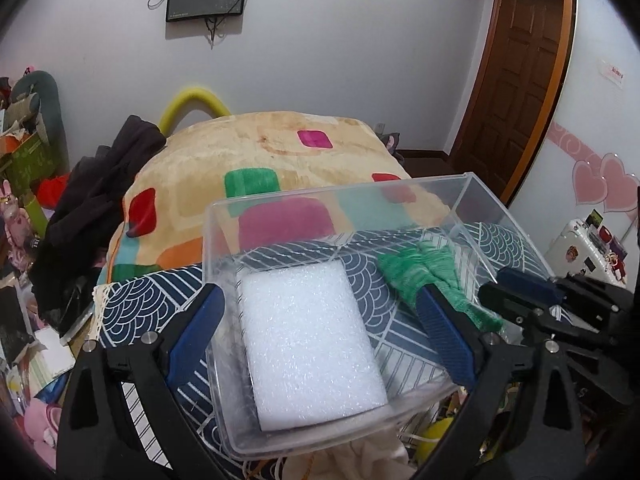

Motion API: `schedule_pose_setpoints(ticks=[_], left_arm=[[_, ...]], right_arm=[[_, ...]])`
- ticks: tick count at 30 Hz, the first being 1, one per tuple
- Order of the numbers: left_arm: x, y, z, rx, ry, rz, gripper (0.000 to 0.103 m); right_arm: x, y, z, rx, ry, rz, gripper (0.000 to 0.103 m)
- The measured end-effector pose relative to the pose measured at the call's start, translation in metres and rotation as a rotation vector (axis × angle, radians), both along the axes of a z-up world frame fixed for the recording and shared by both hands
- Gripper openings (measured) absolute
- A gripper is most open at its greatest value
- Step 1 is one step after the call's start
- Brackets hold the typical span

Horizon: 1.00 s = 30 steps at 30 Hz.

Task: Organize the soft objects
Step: 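Lower the foam block and green glove into the clear box and release both, then grasp the white drawstring pouch with the left tool while the right tool grasps the yellow sponge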

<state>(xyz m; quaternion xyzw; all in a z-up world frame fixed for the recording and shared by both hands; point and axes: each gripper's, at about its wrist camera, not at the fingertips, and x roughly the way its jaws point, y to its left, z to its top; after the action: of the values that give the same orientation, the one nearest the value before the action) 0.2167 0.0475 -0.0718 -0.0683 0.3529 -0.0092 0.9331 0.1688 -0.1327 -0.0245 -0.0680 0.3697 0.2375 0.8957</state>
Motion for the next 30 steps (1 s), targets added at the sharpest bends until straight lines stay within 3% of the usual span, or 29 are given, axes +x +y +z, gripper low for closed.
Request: schedule_pose_setpoints(ticks=[5, 19, 24, 30], left_arm=[[-0.011, -0.003, 0.01, 0.001, -0.021, -0.008, 0.098], [-0.073, -0.008, 0.058, 0.015, -0.181, 0.009, 0.102], [-0.094, -0.005, 0.051, 0.015, -0.179, 0.014, 0.103], [-0.104, -0.005, 0.022, -0.014, -0.104, 0.007, 0.103]], right_arm=[[-0.008, -0.013, 0.017, 0.039, -0.043, -0.016, 0.04], [-0.054, -0.035, 0.061, 0.151, -0.198, -0.022, 0.058], [-0.065, -0.039, 0.054, 0.171, -0.179, -0.009, 0.059], [-0.074, -0.032, 0.027, 0.14, -0.117, 0.015, 0.06]])
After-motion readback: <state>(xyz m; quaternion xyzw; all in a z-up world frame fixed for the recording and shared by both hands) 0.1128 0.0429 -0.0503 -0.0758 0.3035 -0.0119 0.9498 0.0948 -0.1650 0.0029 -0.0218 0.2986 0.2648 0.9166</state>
